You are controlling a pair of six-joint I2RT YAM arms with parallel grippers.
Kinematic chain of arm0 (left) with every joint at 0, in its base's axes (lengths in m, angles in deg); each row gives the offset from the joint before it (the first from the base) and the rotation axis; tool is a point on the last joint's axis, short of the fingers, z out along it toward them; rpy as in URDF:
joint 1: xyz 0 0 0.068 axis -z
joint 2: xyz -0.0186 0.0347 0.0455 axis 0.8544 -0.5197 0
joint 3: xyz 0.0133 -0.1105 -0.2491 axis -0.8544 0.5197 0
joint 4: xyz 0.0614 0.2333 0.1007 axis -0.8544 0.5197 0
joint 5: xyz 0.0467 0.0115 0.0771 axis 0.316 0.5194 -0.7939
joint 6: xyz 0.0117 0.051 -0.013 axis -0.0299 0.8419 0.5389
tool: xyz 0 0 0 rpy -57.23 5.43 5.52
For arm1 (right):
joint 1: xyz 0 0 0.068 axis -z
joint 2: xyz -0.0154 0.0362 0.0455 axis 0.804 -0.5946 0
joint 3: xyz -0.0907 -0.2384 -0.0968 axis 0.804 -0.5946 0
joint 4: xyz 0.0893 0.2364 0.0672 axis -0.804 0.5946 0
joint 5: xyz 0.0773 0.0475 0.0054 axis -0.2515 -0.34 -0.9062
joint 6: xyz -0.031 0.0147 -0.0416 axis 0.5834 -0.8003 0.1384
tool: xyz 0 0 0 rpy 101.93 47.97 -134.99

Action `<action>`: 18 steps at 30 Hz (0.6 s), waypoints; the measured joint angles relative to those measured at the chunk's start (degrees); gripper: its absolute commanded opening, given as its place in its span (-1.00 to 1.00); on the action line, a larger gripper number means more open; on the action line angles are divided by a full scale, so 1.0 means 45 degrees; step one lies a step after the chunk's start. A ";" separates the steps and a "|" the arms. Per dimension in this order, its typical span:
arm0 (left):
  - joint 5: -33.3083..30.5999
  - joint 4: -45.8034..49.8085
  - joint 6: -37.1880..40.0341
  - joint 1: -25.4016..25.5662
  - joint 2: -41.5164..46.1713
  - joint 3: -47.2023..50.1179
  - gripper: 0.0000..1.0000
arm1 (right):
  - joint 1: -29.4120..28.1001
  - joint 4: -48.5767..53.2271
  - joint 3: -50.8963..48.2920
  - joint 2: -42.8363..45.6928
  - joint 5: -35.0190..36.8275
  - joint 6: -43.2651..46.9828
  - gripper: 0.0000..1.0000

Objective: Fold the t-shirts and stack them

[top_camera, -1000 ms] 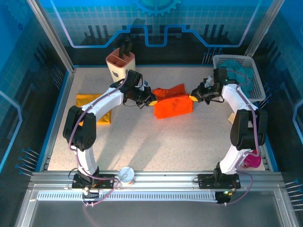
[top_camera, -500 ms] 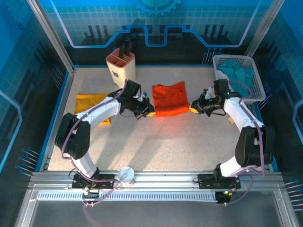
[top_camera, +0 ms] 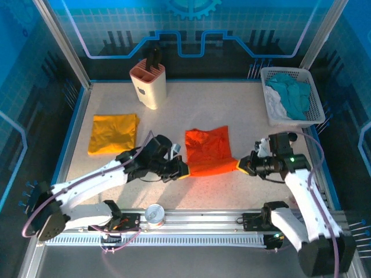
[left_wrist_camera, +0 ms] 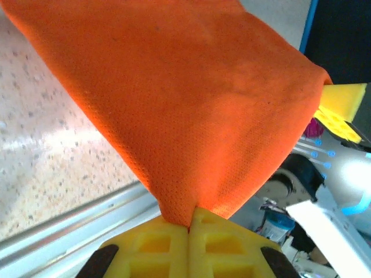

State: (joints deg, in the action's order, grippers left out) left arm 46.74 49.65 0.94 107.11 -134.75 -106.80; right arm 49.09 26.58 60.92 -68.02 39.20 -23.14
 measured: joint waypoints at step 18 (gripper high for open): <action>-0.1127 0.1209 -0.1161 -0.0719 0.0471 -0.0850 -0.94 | -0.0180 0.0899 0.2297 -0.1661 0.0029 -0.0607 -1.00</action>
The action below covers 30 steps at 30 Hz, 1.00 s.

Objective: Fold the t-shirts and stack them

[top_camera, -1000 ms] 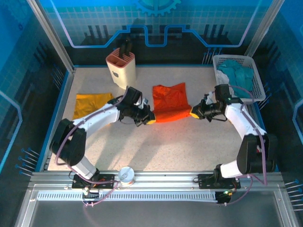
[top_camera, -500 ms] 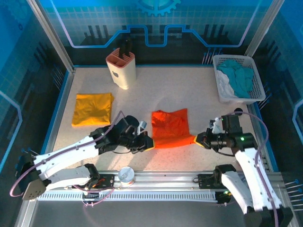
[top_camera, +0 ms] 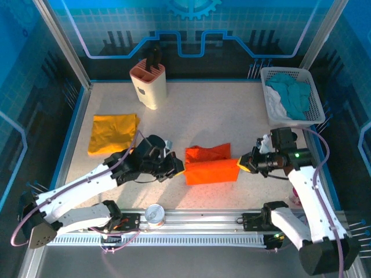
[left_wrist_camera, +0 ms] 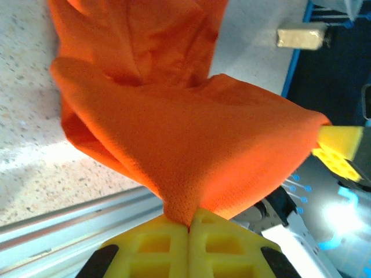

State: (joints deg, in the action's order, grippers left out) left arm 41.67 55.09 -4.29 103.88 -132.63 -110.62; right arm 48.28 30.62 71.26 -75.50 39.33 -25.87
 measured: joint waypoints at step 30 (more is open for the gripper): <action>0.2633 -0.2142 0.1588 -0.3468 -0.5411 -0.1486 -0.63 | 0.0277 -0.4182 0.1209 -0.6052 -0.0102 0.0301 -1.00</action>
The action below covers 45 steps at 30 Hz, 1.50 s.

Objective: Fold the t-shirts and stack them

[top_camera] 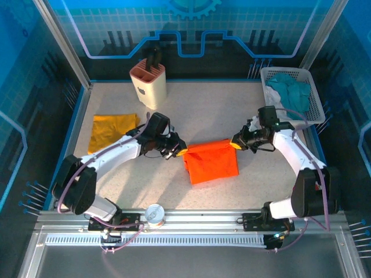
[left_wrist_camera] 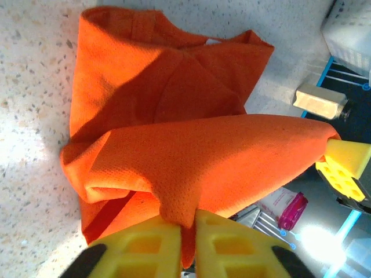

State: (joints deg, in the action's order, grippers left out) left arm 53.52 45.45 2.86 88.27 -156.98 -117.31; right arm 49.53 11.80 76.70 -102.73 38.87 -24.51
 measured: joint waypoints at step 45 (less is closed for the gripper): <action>0.0311 -0.2773 0.0359 0.2040 -0.1535 0.1059 -0.22 | -0.1059 -0.1481 -0.0976 0.0758 -0.0214 0.1263 0.77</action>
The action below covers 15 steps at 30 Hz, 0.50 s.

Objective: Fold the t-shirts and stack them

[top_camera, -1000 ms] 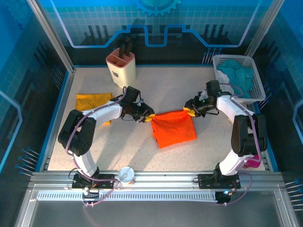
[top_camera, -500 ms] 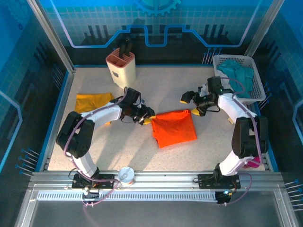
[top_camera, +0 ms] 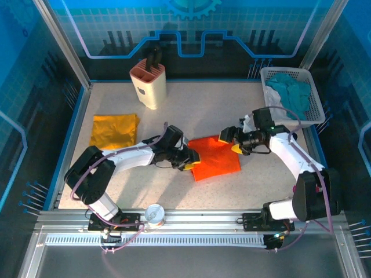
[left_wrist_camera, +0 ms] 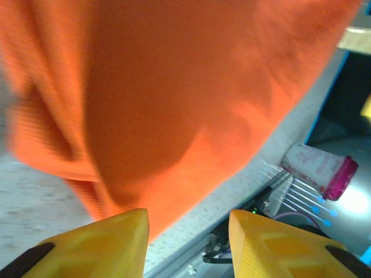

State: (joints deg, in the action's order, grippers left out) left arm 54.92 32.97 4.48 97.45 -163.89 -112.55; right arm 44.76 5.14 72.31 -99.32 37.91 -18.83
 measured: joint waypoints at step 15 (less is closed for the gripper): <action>-0.0257 -0.2351 -0.1239 0.0758 -0.3376 -0.1467 -0.51 | -0.1137 -0.5790 -0.3259 -0.0729 -0.0393 -0.3575 0.77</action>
State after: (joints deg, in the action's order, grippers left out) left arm 53.76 22.40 -1.10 100.86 -179.08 -119.15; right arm 39.65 -20.92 57.64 -102.60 36.14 -34.92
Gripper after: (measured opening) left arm 0.261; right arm 0.885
